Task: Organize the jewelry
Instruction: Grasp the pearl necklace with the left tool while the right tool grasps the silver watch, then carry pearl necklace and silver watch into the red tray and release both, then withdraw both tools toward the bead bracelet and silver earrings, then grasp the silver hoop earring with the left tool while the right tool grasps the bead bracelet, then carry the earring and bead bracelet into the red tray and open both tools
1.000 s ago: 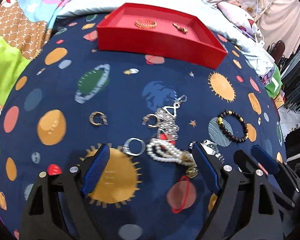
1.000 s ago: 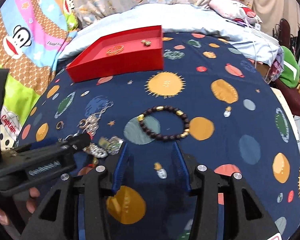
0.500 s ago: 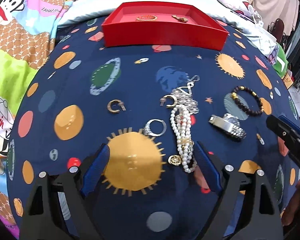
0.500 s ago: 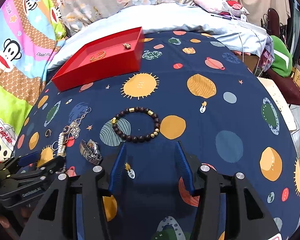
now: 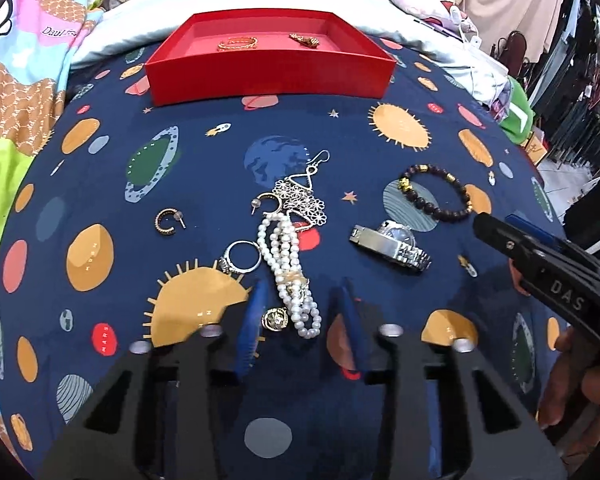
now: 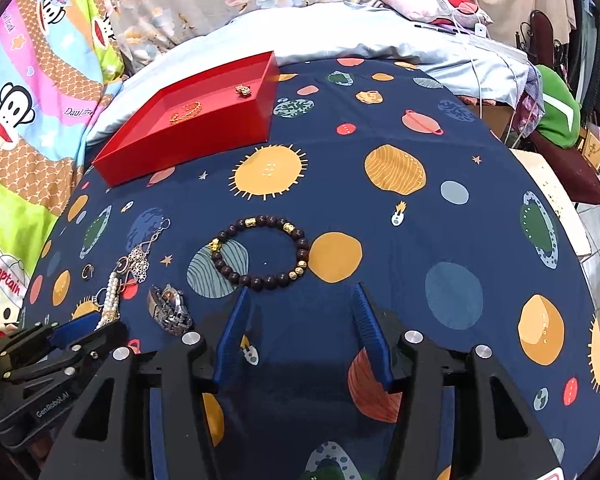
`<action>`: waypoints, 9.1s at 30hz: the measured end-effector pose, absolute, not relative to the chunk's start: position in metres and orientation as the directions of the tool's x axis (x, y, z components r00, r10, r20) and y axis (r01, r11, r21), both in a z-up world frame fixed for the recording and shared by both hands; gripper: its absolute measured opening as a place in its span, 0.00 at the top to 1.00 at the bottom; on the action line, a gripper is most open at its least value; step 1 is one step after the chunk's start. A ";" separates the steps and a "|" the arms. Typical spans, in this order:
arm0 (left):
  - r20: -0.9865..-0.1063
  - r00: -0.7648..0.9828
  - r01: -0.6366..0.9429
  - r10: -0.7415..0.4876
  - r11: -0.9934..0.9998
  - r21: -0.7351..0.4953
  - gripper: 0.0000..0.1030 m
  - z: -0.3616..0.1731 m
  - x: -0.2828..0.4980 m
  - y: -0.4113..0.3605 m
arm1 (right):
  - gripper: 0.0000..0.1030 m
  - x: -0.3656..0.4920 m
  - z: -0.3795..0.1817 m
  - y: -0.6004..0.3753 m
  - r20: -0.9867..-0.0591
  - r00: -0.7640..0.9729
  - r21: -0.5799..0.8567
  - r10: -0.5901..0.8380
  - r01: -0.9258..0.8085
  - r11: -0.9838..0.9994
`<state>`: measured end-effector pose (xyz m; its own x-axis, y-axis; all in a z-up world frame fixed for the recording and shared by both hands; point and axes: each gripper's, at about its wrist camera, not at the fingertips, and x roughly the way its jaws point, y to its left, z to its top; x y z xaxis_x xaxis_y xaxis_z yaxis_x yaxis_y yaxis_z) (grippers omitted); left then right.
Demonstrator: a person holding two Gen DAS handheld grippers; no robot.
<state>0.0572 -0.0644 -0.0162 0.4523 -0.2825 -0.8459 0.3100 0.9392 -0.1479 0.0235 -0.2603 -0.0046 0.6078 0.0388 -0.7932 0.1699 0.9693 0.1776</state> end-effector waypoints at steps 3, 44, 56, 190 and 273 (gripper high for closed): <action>-0.840 0.451 0.322 -0.301 0.933 -0.162 0.85 -0.017 0.059 -0.062 | 0.49 0.025 -0.005 -0.260 -0.794 0.607 0.180 0.042 0.169 0.969; -0.803 0.515 0.223 -0.301 0.951 -0.214 0.87 0.017 0.061 0.012 | 0.72 0.043 -0.014 -0.174 -0.813 0.570 0.095 0.118 -0.070 0.993; -0.796 0.523 0.229 -0.304 0.950 -0.212 0.87 0.019 0.059 0.014 | 0.84 0.036 -0.008 -0.182 -0.803 0.579 0.140 0.141 -0.047 0.989; -0.840 0.517 0.118 -0.165 0.986 -0.120 0.50 -0.011 0.081 0.026 | 0.64 0.042 -0.003 -0.258 -0.789 0.613 0.182 0.043 0.165 0.969; -0.777 0.530 0.256 -0.341 0.937 -0.237 0.95 0.015 0.080 -0.009 | 0.93 0.045 0.013 -0.241 -0.746 0.661 0.207 0.082 0.113 0.972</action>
<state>0.0795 -0.0090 0.0154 0.5296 -0.3413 -0.7766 0.2560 0.9371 -0.2372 0.0453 -0.2410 0.0132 0.6606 0.0819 -0.7463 0.1133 0.9718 0.2069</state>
